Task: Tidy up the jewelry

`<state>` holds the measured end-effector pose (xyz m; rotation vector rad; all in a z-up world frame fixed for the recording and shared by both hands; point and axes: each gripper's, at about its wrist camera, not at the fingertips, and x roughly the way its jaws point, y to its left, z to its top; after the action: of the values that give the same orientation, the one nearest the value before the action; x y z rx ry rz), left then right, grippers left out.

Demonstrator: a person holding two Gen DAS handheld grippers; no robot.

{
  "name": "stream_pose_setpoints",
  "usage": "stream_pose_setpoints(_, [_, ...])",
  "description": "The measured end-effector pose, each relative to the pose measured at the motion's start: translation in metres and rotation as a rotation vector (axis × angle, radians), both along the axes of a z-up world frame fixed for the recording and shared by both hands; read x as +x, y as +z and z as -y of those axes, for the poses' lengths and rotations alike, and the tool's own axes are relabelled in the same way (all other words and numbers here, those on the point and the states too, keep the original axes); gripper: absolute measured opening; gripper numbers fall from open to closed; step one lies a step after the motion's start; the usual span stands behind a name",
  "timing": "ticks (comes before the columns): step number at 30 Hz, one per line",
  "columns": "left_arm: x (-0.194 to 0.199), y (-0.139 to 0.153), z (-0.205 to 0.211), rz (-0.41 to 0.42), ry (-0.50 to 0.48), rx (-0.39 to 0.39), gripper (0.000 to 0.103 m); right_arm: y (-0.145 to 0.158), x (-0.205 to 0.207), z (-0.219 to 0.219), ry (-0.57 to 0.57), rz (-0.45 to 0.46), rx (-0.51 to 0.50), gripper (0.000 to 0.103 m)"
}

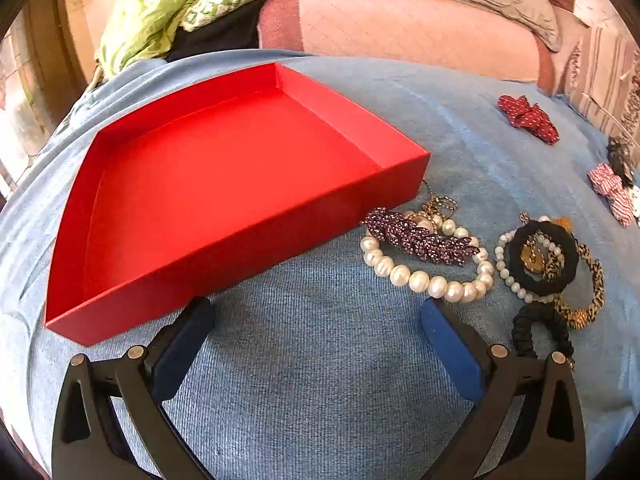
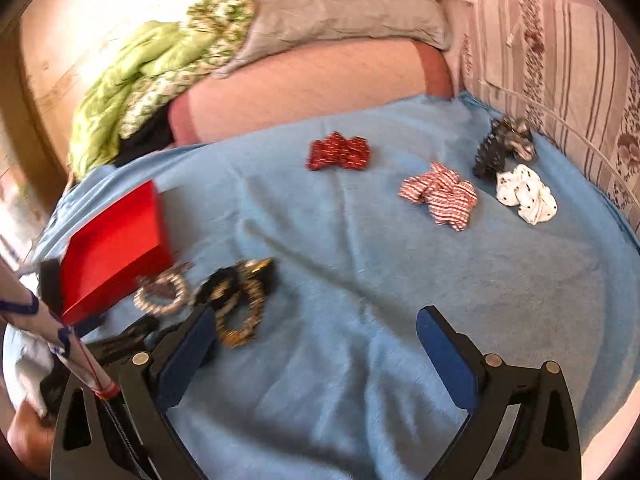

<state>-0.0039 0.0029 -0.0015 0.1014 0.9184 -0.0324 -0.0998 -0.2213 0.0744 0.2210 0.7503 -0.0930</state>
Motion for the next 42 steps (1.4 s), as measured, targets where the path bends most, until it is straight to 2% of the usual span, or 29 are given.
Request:
stream_pose_setpoints(2, [-0.001,0.001,-0.001,-0.006,-0.002,-0.003,0.103,0.006,-0.005,-0.007,0.023,-0.025,-0.014,0.102])
stream_pose_setpoints(4, [-0.002,0.003,-0.004,-0.031,-0.021,-0.009,0.103,0.009,-0.015,-0.014,0.039,0.001,-0.053,0.102])
stream_pose_setpoints(6, [-0.011,0.008,-0.005,-0.021,-0.035,0.011,0.103,0.009,-0.023,-0.025,0.048,0.043,-0.121,0.102])
stream_pose_setpoints(8, [-0.028,0.018,-0.005,0.036,-0.039,0.044,0.103,0.011,-0.031,-0.027,0.058,0.051,-0.112,0.102])
stream_pose_setpoints(11, [-0.066,0.045,-0.009,0.140,-0.043,-0.001,0.103,0.017,-0.043,-0.028,0.059,0.069,-0.119,0.102])
stream_pose_setpoints(16, [-0.130,0.092,-0.010,0.319,-0.041,0.045,0.103,0.025,-0.065,-0.029,0.075,0.097,-0.111,0.102])
stream_pose_setpoints(18, [-0.155,0.101,-0.015,0.375,-0.023,0.012,0.103,0.029,-0.073,-0.031,0.081,0.119,-0.113,0.102])
stream_pose_setpoints(21, [-0.163,0.107,-0.018,0.346,-0.027,-0.011,0.103,0.030,-0.079,-0.034,0.090,0.137,-0.107,0.102])
stream_pose_setpoints(29, [-0.176,0.108,-0.023,0.360,-0.028,0.006,0.103,0.025,-0.082,-0.039,0.089,0.126,-0.095,0.102])
stream_pose_setpoints(42, [-0.171,0.101,-0.029,0.358,0.001,-0.030,0.103,0.019,-0.077,-0.044,0.095,0.108,-0.100,0.102])
